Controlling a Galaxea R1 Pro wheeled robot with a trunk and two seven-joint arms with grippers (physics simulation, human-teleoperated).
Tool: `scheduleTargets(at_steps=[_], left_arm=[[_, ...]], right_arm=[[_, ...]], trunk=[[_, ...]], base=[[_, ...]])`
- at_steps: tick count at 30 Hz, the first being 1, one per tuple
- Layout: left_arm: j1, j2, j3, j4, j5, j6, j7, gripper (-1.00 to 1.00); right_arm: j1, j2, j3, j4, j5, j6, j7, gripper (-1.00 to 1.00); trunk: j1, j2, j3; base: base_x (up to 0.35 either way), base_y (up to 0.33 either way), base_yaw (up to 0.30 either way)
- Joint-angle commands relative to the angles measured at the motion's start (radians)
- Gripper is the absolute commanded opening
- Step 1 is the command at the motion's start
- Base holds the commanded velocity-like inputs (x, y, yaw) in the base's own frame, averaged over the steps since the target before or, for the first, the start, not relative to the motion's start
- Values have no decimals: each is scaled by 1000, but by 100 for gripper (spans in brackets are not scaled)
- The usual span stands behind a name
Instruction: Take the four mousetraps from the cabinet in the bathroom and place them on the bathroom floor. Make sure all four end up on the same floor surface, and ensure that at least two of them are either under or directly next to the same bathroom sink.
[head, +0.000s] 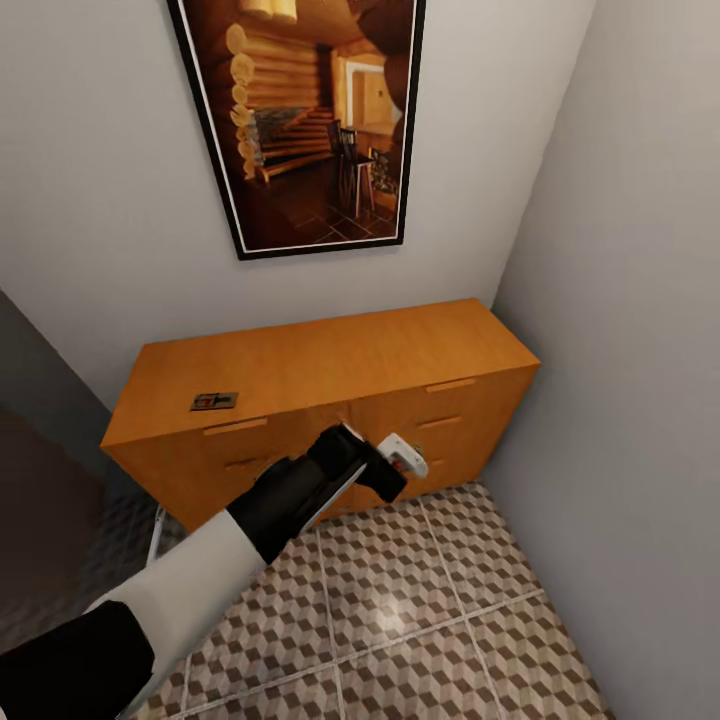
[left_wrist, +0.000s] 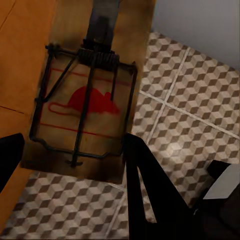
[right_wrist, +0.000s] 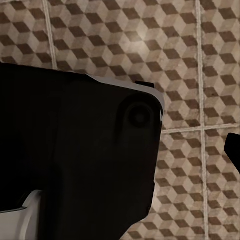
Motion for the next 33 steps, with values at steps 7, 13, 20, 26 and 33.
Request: scheduleTargets(at_steps=[7,13,20,26,33], left_arm=[[97,-1,-78,91,5,-84,5,-100],[162,0,-85,192,5,-185,5,-100],[247,23,-85,328,5,-377,7,-100],[299,45,-85,473,6,-567,9,-100],[332,51,-84,699,21,-816,9,-100]], right_arm=[[-1,0,8,0,-10,-4,-3,100],[-1,0,8,-2,-10,-7,-3,100],[-1,-1,7,-8,-10,-14,-3,100],[-1,-2,7,-11,-10,-16,-3,100],[-1,-5,7,-20,-9,-21,-3,100]], trunk=[[1,-2,-2],[1,-2,-2],[1,-2,-2],[1,-2,-2],[1,-2,-2]], base=[[-1,0,0],[0,0,0],[0,0,0],[0,0,0],[0,0,0]])
